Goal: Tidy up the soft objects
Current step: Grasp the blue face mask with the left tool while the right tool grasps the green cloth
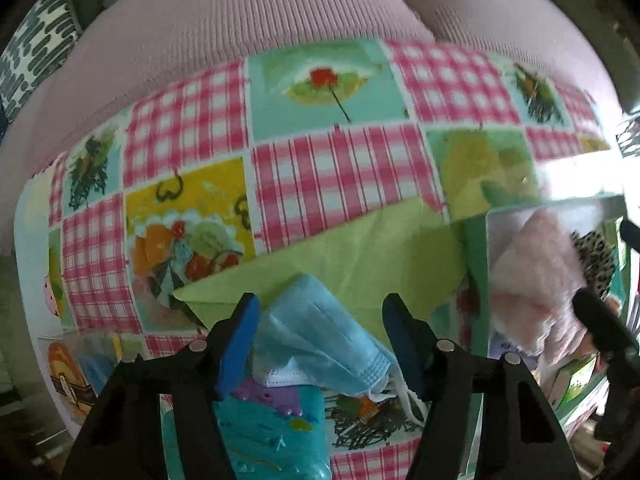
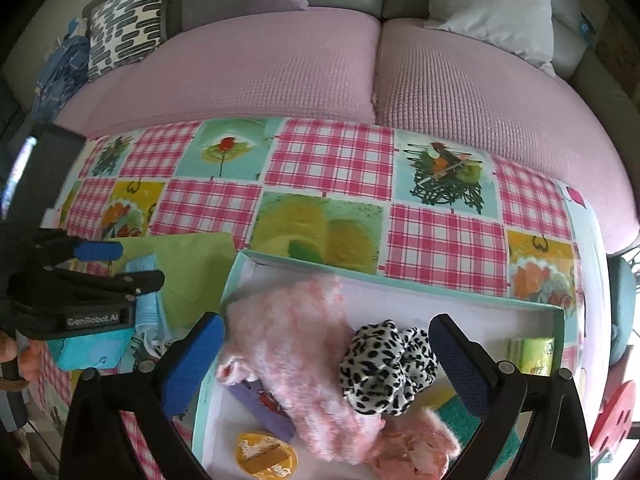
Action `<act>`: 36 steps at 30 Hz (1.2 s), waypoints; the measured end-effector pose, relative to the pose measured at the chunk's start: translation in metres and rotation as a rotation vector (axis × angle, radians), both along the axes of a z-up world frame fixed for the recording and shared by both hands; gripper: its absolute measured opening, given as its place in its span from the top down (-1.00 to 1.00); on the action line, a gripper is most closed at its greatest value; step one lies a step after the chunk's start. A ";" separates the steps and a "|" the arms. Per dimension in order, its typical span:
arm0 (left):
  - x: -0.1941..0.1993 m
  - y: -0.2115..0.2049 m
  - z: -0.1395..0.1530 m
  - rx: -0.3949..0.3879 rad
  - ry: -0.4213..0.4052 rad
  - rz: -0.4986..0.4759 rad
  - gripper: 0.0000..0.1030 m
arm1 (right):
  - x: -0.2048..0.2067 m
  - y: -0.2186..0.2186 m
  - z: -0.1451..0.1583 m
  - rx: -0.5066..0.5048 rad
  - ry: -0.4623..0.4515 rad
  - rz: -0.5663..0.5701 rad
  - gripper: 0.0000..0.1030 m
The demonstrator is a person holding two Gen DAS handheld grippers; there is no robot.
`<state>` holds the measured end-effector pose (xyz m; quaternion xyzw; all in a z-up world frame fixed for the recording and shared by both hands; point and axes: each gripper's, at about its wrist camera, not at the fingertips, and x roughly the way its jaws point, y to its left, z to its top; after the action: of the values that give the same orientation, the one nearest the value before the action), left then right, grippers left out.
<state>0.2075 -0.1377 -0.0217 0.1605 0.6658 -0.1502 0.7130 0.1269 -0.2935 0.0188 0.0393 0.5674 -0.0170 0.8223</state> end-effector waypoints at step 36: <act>0.005 0.091 0.076 -0.284 -0.265 0.216 0.78 | 0.017 0.051 0.005 0.049 -0.046 0.099 -0.98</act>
<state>0.2124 -0.0469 0.0539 0.0044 0.5518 -0.1427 0.8217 0.1441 -0.2422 0.0240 0.0319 0.5497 0.0385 0.8339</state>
